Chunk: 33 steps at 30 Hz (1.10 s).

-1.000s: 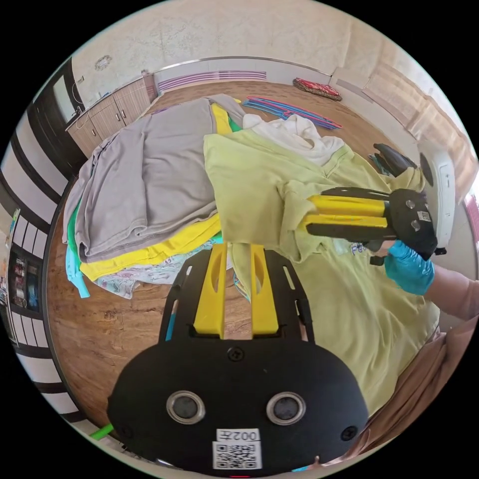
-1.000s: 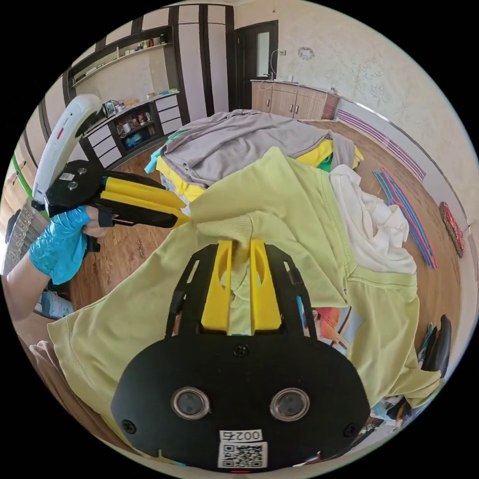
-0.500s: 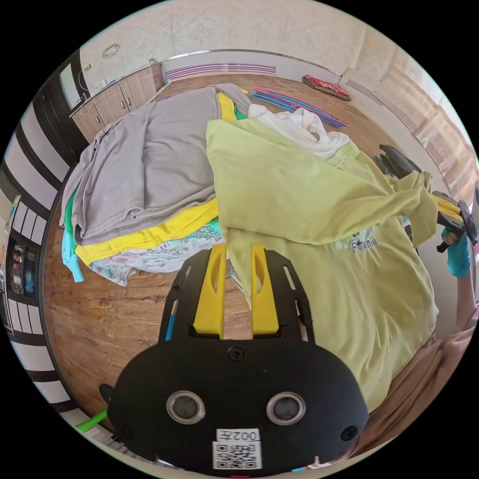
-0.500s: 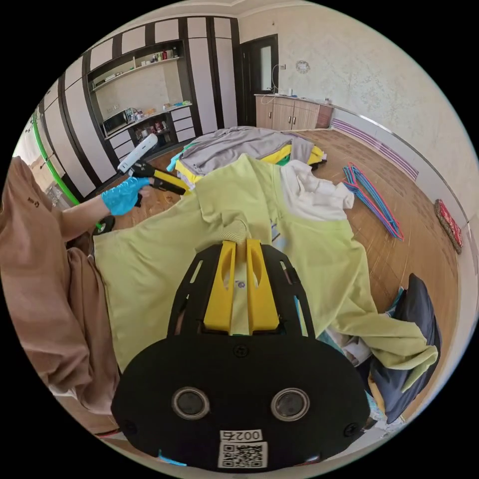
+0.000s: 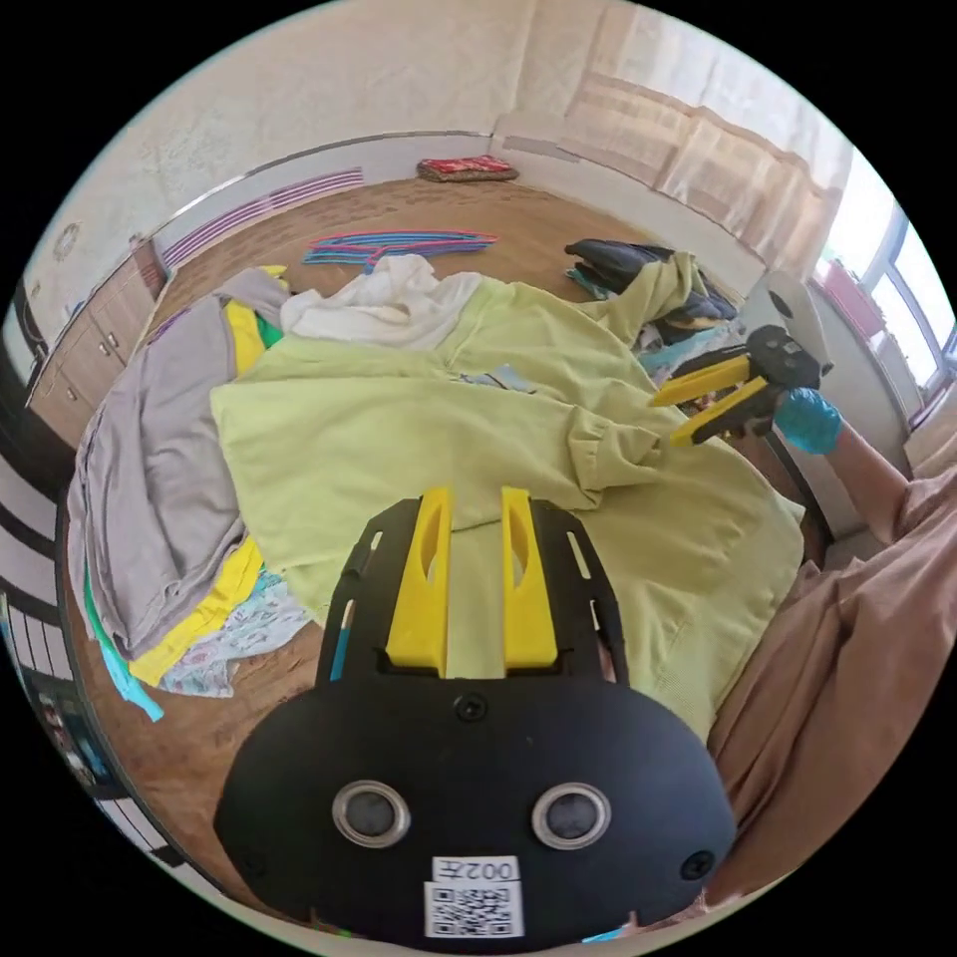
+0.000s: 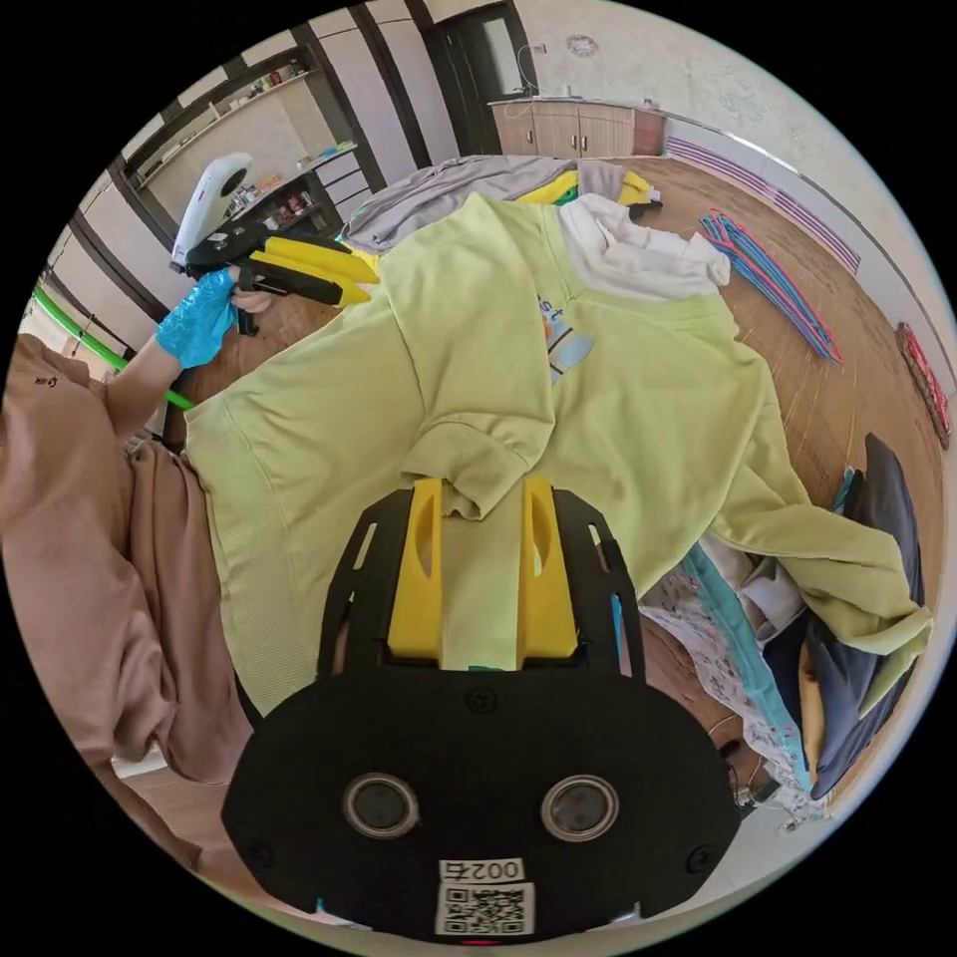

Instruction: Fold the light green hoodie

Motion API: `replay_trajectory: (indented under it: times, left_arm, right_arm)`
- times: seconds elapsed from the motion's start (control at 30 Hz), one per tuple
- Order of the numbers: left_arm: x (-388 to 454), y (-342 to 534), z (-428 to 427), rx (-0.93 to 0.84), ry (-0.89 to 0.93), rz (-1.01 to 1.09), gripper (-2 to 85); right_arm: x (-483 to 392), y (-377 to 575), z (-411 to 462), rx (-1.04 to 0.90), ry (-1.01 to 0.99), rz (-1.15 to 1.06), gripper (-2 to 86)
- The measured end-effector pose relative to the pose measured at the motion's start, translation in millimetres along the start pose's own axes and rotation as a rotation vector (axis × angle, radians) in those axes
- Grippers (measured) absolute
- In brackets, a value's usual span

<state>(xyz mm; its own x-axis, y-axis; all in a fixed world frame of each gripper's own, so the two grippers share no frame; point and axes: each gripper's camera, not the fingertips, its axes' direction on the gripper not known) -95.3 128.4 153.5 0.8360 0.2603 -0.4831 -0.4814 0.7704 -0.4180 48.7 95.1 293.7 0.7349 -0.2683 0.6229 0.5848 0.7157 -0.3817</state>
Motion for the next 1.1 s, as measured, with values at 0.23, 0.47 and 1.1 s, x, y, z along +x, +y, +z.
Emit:
replay_trajectory:
  times: [0.23, 0.47, 1.1]
  left_arm:
    - [38.3, -37.4, 27.8, -0.062, 0.114, 0.161, 5.5]
    - [92.1, -69.8, 47.1, -0.074, 0.239, 0.353, 6.1]
    - [148.4, -101.7, 58.0, -0.079, 0.261, 0.221, -1.1]
  right_arm:
    - [-3.3, 9.4, 1.1, -0.047, 0.031, 0.018, 9.6]
    - [-3.9, 41.7, -33.6, 0.051, 0.065, 0.041, 8.4]
    - [-4.3, 95.2, -44.6, 0.123, 0.085, 0.162, 1.6]
